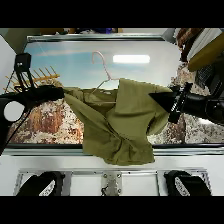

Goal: Fold the clothes and pants, and hang the long-sleeved shirts on hangers.

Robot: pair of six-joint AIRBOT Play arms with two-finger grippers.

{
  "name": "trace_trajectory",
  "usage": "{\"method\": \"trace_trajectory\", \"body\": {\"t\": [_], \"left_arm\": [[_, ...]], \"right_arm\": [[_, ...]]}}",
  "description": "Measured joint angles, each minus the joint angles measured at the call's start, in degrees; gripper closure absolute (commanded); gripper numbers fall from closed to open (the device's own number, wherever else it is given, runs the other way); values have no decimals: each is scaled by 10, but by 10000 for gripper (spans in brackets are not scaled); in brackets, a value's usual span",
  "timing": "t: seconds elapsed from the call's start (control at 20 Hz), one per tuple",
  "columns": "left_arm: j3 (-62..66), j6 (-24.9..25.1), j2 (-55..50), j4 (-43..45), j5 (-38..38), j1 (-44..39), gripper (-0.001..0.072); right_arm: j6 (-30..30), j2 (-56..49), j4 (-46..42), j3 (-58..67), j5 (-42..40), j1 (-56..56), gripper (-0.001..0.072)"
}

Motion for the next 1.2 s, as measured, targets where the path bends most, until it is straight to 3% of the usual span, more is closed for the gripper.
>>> {"method": "trace_trajectory", "body": {"t": [0.3, 0.6, 0.9, 1.2], "left_arm": [[0, -2, 113, 0, 0, -41, 693], [-2, -18, 193, 0, -1, -169, 693], [-2, -28, 159, 3, -1, -306, 692], [-2, -31, 81, 4, 12, -346, 692]], "right_arm": [[2, -1, -17, 0, -27, 0, 704], [2, -1, 6, 0, -104, 0, 704], [-5, -1, 91, 0, -158, 0, 704], [-81, 8, 188, 0, -172, 0, 704]]}}
